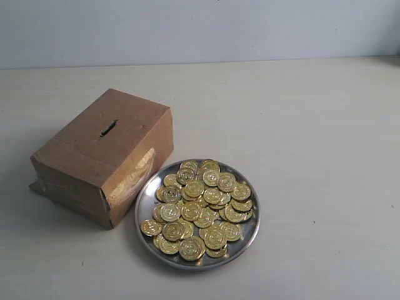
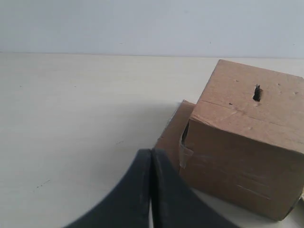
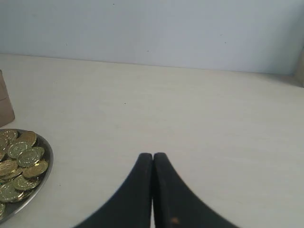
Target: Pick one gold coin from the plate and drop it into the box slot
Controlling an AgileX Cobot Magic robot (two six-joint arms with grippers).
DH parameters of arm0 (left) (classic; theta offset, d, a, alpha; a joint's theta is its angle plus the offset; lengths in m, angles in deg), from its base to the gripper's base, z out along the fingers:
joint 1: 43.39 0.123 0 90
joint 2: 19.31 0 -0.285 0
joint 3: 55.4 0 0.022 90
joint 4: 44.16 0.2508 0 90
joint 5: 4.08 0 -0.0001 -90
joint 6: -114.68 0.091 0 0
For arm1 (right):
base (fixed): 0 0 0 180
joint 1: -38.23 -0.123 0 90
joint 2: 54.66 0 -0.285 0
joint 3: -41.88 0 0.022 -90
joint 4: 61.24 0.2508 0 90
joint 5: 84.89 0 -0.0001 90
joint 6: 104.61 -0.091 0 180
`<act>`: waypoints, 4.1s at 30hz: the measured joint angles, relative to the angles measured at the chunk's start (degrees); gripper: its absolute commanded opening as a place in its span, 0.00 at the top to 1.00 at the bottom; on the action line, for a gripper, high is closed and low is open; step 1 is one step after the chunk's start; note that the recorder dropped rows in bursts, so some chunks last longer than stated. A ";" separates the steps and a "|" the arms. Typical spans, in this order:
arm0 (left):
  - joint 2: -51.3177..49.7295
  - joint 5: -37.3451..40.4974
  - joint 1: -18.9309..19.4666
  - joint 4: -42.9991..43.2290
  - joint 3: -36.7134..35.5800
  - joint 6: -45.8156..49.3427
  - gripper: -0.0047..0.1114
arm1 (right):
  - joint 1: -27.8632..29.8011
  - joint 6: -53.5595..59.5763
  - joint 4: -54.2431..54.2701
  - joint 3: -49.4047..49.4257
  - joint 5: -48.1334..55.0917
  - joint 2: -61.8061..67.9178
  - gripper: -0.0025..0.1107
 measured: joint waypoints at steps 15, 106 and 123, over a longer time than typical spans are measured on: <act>0.00 0.00 0.00 0.00 0.00 0.00 0.96 | 0.00 0.00 0.00 0.00 0.00 0.00 0.98; 0.00 0.00 0.00 0.00 0.00 0.00 0.96 | -0.12 55.29 54.54 -41.98 27.56 71.78 0.98; 0.00 0.10 0.00 0.00 0.00 0.00 0.96 | -15.72 56.68 37.02 -58.70 19.52 98.16 0.88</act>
